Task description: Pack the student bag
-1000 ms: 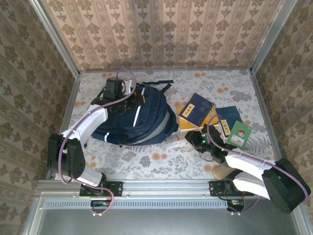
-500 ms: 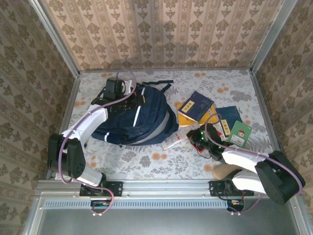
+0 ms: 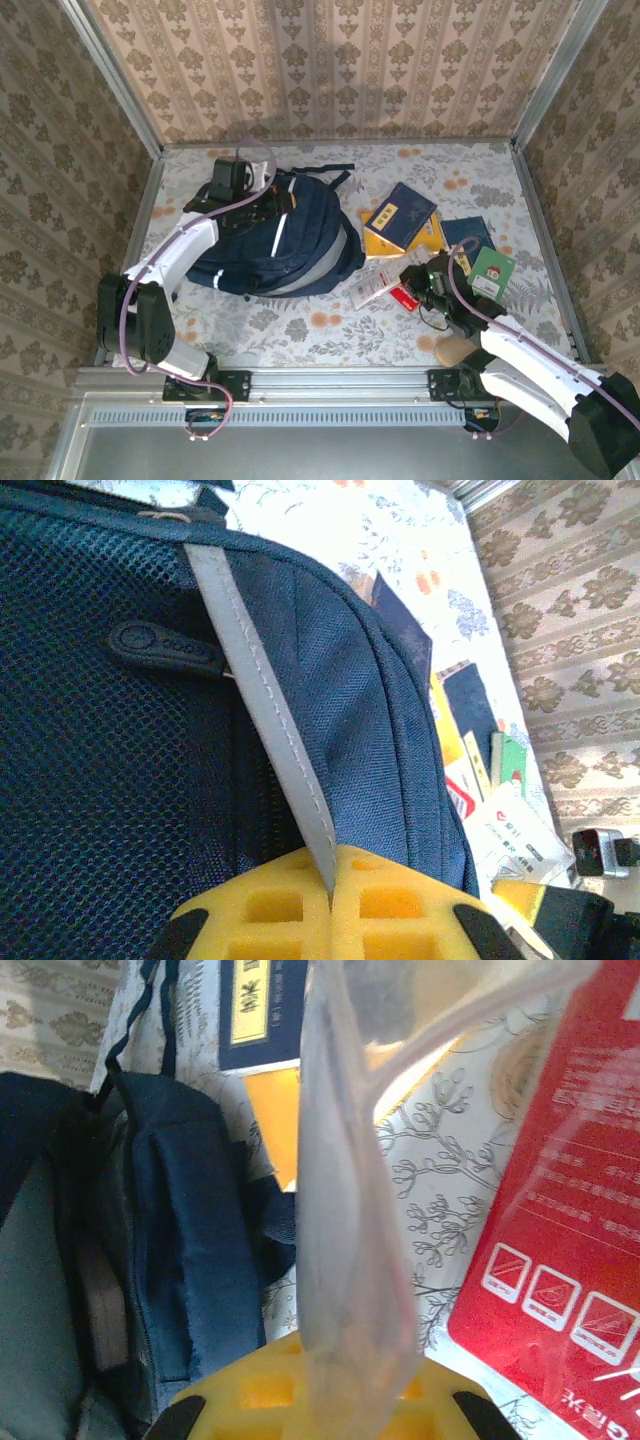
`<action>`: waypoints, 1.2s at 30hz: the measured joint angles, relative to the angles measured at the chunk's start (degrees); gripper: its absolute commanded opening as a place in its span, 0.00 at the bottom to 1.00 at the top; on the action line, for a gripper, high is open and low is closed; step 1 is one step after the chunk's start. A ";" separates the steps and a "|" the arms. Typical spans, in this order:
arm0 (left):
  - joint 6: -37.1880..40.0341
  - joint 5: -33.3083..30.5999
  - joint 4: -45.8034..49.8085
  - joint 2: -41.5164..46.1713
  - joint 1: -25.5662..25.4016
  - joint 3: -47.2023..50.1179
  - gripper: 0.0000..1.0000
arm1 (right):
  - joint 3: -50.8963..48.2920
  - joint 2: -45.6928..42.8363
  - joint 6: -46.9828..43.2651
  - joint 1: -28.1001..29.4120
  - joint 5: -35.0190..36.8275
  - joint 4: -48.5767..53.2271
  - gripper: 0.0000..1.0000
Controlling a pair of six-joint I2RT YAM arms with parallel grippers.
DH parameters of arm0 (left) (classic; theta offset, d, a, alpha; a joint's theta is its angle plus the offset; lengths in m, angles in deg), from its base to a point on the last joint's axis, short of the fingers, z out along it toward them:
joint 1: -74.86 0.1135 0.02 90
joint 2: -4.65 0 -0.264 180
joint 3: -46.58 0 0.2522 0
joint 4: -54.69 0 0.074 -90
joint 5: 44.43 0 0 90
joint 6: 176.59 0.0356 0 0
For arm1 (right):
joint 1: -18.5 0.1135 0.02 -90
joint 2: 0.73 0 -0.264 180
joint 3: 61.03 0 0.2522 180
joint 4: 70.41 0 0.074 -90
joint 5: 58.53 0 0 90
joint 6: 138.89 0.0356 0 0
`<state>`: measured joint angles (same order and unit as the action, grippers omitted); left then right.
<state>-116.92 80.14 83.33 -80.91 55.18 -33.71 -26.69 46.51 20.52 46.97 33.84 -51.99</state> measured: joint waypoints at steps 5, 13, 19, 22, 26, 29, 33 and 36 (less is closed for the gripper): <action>0.02 2.99 3.23 0.00 1.31 -5.62 0.00 | 6.75 0.50 -6.43 0.00 -3.06 2.29 0.00; 0.31 5.97 7.63 -0.66 1.40 -12.59 0.00 | 16.74 5.03 -13.81 -0.15 -7.91 2.45 0.00; 0.39 7.82 8.57 -2.60 1.57 -13.92 0.00 | 24.52 9.97 -17.70 -0.15 -9.84 3.96 0.00; 0.20 9.20 8.28 -2.86 1.97 -13.90 0.00 | 29.40 10.14 -20.28 -0.44 -9.73 6.38 0.00; -2.21 10.99 6.14 -2.86 2.58 -13.79 0.00 | 31.87 10.14 -21.68 -1.09 -9.81 7.26 0.00; -5.62 12.07 3.56 -2.97 2.93 -13.77 0.00 | 31.41 10.99 -20.81 -1.22 -10.40 6.60 0.00; -10.49 13.03 -0.52 -3.52 3.02 -13.70 0.00 | 29.40 13.99 -16.35 -1.22 -10.40 0.98 0.00; -12.83 13.73 -2.64 -3.65 3.02 -13.35 0.00 | 27.17 17.38 -11.80 -1.22 -10.21 -5.03 0.00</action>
<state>-129.75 93.87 80.68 -84.56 58.19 -47.06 0.48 63.89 8.72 45.75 23.64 -57.01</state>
